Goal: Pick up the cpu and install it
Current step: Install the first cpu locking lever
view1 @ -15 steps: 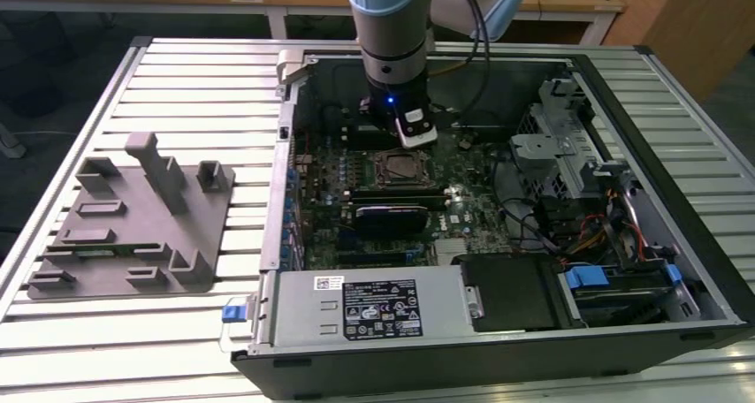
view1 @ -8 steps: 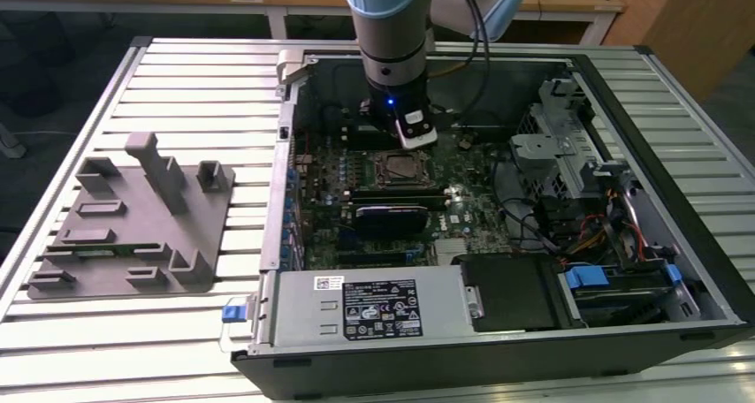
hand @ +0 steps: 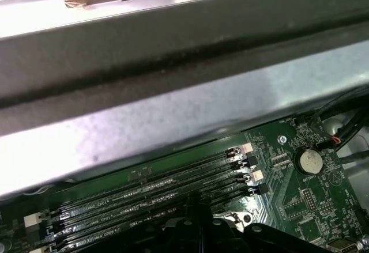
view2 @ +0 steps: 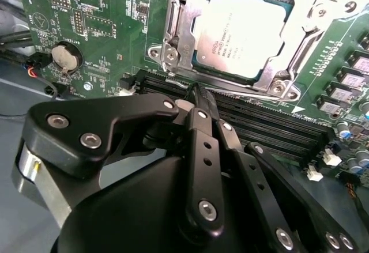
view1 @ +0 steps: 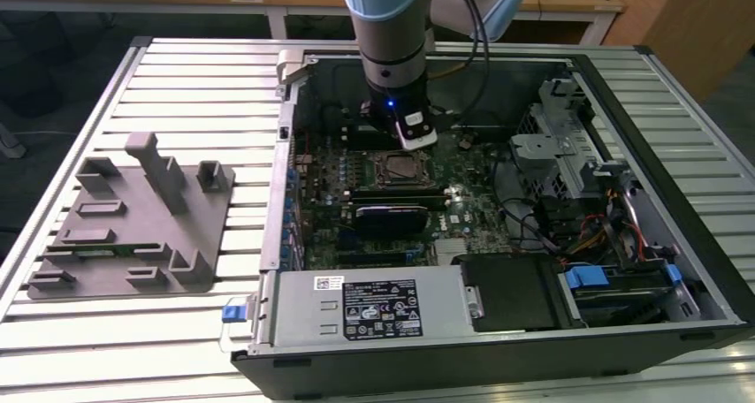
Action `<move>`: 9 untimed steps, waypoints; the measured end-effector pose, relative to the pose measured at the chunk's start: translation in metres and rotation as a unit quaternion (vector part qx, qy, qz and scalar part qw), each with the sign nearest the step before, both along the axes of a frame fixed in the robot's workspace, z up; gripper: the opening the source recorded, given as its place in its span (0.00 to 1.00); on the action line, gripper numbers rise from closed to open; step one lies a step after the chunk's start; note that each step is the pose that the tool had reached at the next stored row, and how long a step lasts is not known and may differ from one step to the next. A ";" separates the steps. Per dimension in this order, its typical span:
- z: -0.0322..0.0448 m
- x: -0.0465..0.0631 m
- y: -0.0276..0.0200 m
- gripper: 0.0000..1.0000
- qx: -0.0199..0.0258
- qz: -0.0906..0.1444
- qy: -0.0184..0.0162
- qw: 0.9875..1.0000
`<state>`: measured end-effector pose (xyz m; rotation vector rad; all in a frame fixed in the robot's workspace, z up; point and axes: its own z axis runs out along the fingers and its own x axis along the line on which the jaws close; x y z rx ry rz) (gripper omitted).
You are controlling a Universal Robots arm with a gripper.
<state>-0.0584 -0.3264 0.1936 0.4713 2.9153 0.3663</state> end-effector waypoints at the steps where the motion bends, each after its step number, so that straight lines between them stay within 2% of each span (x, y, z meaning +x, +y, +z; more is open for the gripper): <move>1: -0.0002 0.000 -0.0001 0.11 0.000 0.000 0.000 1.000; 9: -0.0020 0.000 -0.0011 0.11 -0.001 0.000 -0.001 1.000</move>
